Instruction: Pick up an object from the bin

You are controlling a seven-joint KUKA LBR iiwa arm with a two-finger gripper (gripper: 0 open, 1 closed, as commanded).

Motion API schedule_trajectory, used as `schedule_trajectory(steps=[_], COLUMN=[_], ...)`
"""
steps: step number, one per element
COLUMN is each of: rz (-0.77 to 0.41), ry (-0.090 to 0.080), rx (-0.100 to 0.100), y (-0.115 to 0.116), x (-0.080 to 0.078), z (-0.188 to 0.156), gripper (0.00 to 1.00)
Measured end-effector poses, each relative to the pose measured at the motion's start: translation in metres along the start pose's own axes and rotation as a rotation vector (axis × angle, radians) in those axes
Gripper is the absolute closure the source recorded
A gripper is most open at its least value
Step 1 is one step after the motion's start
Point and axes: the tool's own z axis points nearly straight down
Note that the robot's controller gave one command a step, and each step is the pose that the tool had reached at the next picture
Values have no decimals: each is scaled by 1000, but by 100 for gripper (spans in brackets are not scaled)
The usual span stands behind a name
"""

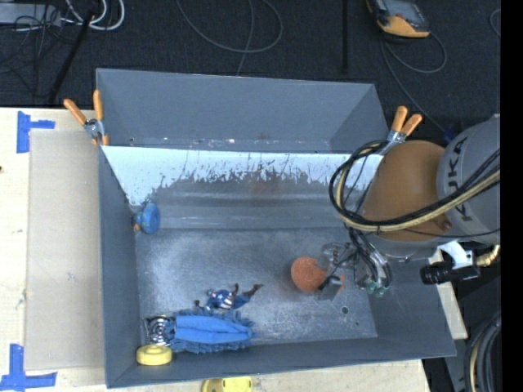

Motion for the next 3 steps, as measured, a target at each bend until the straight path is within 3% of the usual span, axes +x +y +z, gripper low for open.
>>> schedule_trajectory(steps=[3], rz=[-2], ry=[-4], rx=[-1], y=[0], x=[-1], z=[-29], gripper=[100])
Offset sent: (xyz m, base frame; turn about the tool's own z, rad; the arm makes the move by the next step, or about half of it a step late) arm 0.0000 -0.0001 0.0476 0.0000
